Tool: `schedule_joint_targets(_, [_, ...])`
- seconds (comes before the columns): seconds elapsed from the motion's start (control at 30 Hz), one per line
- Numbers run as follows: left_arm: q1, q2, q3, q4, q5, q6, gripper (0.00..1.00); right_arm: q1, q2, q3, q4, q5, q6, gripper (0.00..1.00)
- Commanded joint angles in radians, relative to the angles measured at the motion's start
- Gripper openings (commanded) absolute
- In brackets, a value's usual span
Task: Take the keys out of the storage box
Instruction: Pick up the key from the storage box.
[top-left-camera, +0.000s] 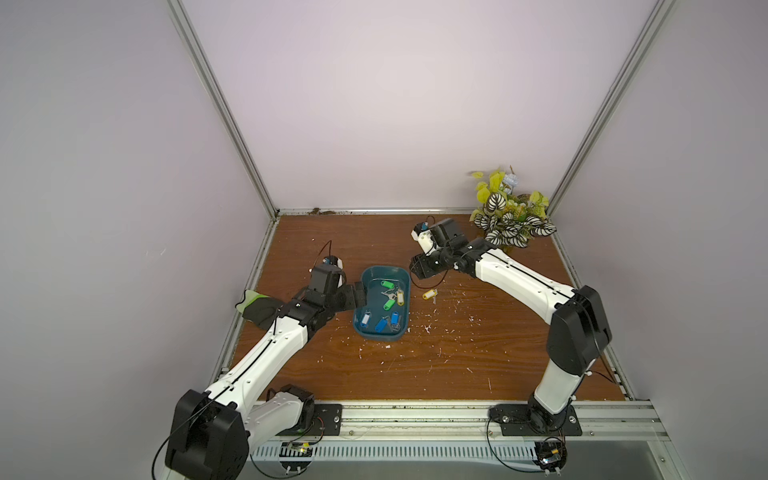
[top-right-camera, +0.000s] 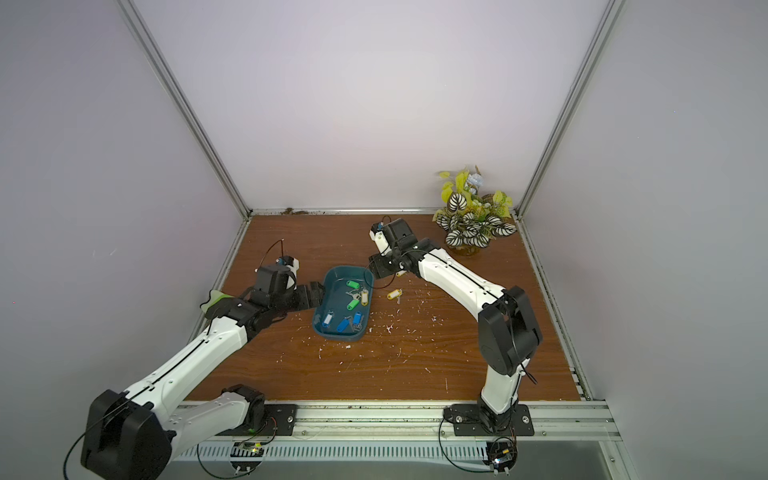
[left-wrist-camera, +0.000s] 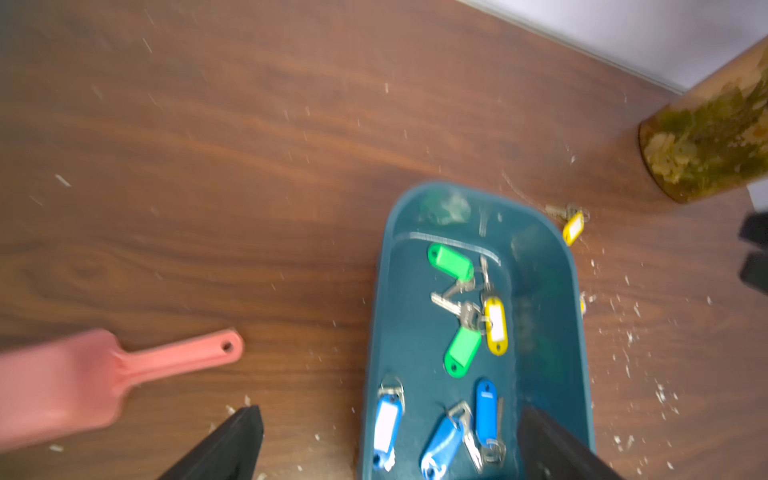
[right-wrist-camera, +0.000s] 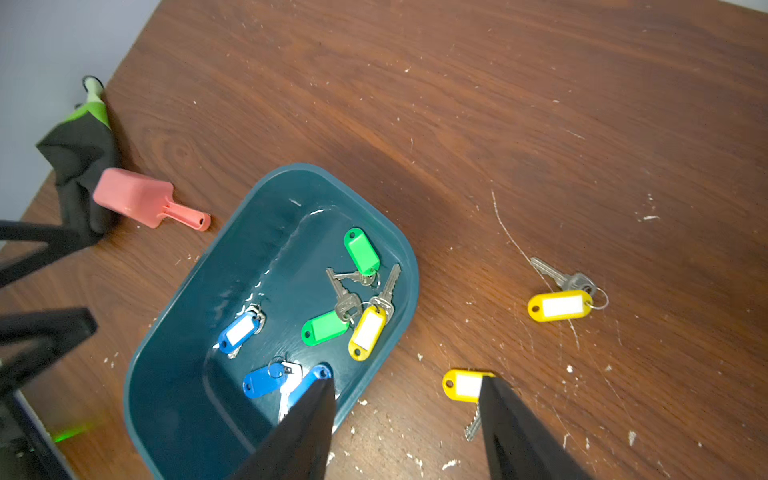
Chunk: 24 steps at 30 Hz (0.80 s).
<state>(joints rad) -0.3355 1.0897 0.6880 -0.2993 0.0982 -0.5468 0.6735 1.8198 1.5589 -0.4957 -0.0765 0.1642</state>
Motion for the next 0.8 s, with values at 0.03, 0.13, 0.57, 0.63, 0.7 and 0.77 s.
schedule_joint_targets(0.03, [0.013,0.015,-0.072,0.076,0.133,-0.065,0.96,0.058,0.125,0.205,-0.164,0.067,-0.057,0.6])
schedule_joint_targets(0.13, [0.013,0.025,-0.102,0.096,0.143,-0.078,0.95,0.091,0.23,0.346,-0.249,0.083,-0.074,0.59])
schedule_joint_targets(0.57, [0.013,0.124,-0.164,0.228,0.371,-0.094,0.8,0.169,0.473,0.624,-0.4,0.144,-0.08,0.53])
schedule_joint_targets(0.63, [0.012,0.127,-0.165,0.229,0.379,-0.094,0.78,0.169,0.492,0.643,-0.42,0.164,-0.069,0.51])
schedule_joint_targets(0.7, [0.012,0.135,-0.165,0.23,0.39,-0.094,0.77,0.169,0.51,0.658,-0.436,0.183,-0.065,0.5])
schedule_joint_targets(0.77, [0.012,0.143,-0.166,0.23,0.394,-0.094,0.77,0.17,0.527,0.669,-0.446,0.204,-0.062,0.48])
